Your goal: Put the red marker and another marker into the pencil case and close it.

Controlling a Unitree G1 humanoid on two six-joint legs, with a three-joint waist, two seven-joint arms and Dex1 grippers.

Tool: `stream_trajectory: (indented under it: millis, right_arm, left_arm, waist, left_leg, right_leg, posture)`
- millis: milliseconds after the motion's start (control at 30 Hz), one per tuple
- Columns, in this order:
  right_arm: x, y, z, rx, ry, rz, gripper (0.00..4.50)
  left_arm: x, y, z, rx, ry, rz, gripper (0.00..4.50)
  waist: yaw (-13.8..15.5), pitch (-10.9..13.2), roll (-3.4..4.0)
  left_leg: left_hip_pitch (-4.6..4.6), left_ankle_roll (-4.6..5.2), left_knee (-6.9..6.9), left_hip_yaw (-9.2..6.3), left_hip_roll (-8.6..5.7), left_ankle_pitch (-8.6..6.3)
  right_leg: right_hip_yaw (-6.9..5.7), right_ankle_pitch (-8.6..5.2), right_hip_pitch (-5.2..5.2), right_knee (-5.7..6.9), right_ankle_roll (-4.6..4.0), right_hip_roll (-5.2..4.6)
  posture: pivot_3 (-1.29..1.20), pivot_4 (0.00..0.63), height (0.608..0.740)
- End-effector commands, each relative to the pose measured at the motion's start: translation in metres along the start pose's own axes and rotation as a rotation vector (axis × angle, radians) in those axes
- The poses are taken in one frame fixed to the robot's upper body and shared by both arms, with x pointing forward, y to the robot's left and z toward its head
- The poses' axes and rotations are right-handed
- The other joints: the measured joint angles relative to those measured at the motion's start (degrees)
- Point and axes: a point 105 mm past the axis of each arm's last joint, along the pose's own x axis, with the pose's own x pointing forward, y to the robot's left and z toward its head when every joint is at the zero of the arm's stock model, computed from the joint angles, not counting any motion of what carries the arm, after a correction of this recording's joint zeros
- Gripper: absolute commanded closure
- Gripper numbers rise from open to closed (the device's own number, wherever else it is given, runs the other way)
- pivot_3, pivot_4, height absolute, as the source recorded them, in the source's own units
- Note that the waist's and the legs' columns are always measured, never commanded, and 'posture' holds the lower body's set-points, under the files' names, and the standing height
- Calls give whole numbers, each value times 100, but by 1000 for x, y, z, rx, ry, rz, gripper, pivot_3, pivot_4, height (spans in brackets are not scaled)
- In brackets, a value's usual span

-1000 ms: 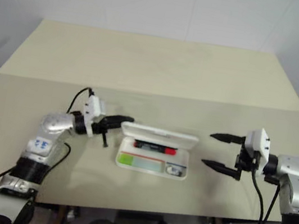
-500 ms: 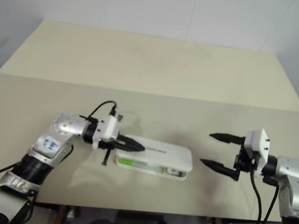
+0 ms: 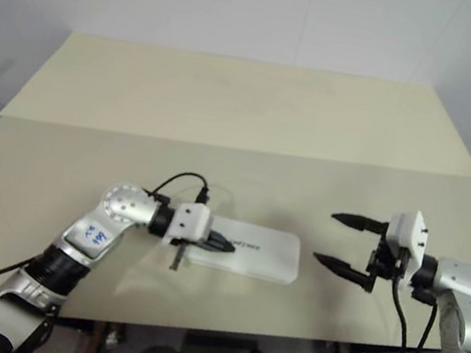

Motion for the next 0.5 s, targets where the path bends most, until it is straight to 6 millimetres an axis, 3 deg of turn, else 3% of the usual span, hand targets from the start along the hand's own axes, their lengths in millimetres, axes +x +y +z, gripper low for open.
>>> stream_trajectory:
  millis: [33,67,133,200,433,500]
  right_arm:
    - [-3,-2,15,-42,-51,-29,0]
    - [-3,-2,15,-42,-53,-30,0]
    - [1,-2,15,-38,-65,-17,0]
    - [4,-4,14,-36,-73,-9,0]
    - [12,-13,10,-34,-78,15,0]
    - [12,-17,9,-40,-78,14,0]
  left_arm:
    - [6,-5,0,-94,-35,11,4450]
    - [6,-4,2,-105,-49,19,4450]
    - [-9,16,27,-151,-226,144,4450]
    - [-24,29,41,-179,-331,236,4450]
    - [-81,24,29,-213,-350,389,4450]
    - [-94,19,25,-218,-335,424,4072]
  waist:
    - [0,0,0]
    - [0,0,0]
    - [-7,1,0]
    - [-12,5,-3]
    - [-36,4,0]
    - [-26,6,0]
  left_leg:
    - [0,0,0,-1,0,0]
    - [-1,0,0,-1,0,0]
    - [-2,0,0,-2,1,0]
    - [-5,0,0,-2,3,0]
    - [-2,0,-6,-1,4,0]
    - [-3,0,-6,0,3,0]
  right_leg:
    - [0,0,0,1,0,0]
    - [0,0,-1,1,0,0]
    - [0,0,-2,0,0,1]
    - [0,0,-6,-1,0,1]
    - [-1,0,-7,-2,0,2]
    - [0,0,-8,-4,0,2]
  posture:
    - [0,150,740]
    - [0,150,740]
    - [0,150,740]
    - [0,150,740]
    - [0,150,740]
    - [0,150,740]
